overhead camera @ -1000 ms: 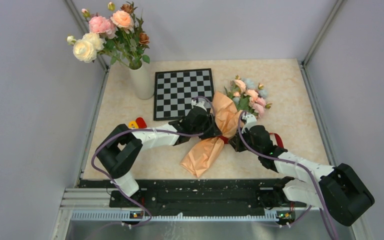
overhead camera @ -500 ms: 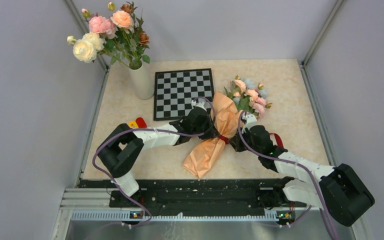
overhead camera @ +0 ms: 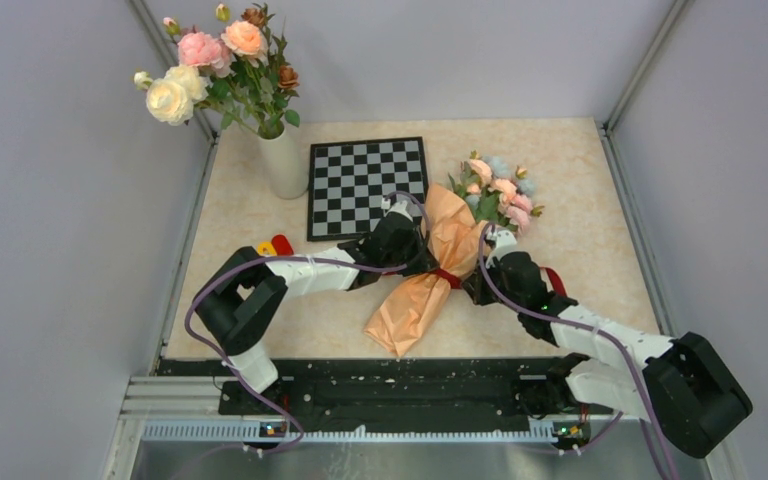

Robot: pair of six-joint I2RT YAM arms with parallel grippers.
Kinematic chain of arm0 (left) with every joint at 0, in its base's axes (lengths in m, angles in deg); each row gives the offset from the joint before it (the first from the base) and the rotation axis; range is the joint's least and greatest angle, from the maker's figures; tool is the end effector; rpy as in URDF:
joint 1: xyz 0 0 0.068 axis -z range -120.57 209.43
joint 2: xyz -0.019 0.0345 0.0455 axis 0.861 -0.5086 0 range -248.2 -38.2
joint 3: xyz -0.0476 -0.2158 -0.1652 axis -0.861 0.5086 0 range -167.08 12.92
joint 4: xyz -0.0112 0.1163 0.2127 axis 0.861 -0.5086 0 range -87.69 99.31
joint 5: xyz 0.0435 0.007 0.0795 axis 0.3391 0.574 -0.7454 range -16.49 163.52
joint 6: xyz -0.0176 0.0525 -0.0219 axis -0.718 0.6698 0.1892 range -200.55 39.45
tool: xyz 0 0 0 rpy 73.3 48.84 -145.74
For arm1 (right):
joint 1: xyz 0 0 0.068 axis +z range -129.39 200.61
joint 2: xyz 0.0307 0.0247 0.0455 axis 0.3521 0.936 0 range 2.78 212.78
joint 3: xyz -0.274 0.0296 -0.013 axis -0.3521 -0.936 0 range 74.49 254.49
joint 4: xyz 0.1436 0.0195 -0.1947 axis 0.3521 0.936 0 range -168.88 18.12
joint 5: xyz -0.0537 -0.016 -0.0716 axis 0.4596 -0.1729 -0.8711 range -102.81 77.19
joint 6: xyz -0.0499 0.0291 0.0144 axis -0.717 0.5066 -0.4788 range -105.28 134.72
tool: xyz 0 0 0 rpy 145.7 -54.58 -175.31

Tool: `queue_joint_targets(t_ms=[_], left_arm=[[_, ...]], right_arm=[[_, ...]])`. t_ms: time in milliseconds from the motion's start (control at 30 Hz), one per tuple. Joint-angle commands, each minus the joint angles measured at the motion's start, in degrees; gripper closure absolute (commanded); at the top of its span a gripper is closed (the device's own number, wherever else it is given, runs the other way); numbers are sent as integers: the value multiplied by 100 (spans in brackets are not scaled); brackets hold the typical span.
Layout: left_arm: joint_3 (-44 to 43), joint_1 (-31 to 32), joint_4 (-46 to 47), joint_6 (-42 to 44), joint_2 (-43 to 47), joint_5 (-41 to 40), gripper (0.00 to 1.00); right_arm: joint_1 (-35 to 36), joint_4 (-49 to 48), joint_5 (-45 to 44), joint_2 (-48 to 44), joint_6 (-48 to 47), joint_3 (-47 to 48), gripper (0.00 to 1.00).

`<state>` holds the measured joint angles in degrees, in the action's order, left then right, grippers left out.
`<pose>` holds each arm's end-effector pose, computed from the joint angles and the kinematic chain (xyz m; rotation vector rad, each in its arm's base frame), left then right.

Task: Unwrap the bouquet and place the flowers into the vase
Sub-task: Untie the ribbon from the wrapping paper.

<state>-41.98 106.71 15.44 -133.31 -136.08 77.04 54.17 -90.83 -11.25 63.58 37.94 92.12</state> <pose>0.2397 -0.2635 0.1983 -0.0781 2.4127 -0.9730 0.1620 0.1090 0.1756 -0.2127 2.1674 0.6092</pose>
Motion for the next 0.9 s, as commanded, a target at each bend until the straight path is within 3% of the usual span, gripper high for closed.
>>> queue_joint_targets(t_ms=[0,200,467,600,867], left_arm=[[60,-66,403,20,190,-52,75],[10,-112,518,12,104,70,70],[26,-171,538,31,79,43,86],[61,-215,547,32,86,43,100],[324,-455,566,56,336,41,100]], right_arm=[[-51,151,-83,-193,74,10,100],[-51,259,-72,-217,121,45,100],[-51,298,-130,-217,131,70,100],[-51,319,-324,-228,167,76,100],[-49,486,-942,-205,565,70,100]])
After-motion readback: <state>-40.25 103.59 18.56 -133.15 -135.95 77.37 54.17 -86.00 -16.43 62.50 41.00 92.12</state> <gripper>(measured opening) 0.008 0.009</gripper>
